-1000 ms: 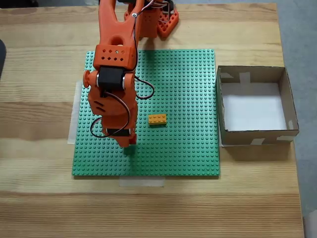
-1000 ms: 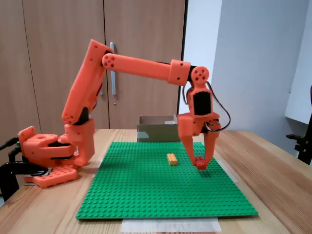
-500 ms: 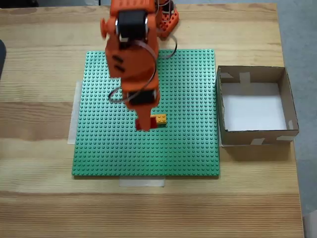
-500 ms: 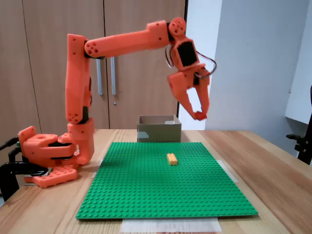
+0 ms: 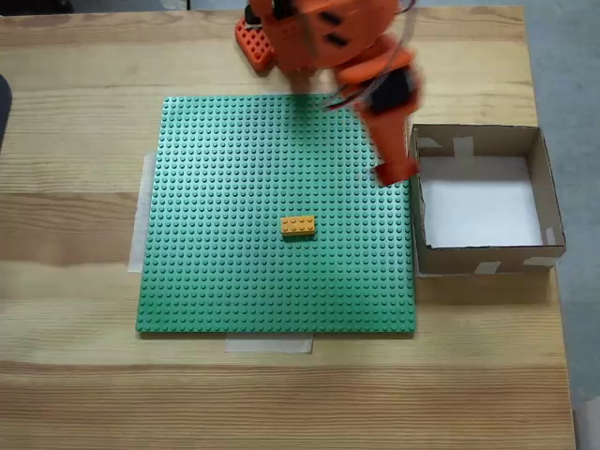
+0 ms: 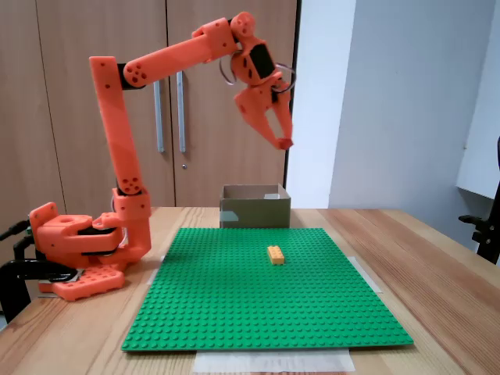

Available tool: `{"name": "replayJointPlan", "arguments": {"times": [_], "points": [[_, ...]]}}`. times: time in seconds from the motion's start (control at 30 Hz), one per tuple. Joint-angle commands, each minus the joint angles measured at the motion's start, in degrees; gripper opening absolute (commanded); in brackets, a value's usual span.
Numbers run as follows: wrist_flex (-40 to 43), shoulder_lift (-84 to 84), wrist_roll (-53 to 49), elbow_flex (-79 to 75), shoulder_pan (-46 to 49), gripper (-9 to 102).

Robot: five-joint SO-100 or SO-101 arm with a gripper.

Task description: Pick the red lego block and put it in the box.

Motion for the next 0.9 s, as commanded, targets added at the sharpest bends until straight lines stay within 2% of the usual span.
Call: {"name": "replayJointPlan", "arguments": {"times": [0.0,0.1,0.27,0.67,0.87], "points": [[-1.58,2.55,1.23,0.79,-5.19,6],[-5.54,2.64,2.11,5.45,-11.6,6],[-9.49,1.93,2.11,9.32,-15.91,6],[-17.14,0.44,-1.14,20.48,-17.58,6],[-20.3,-4.22,-3.08,21.09,-17.14,6]]}}
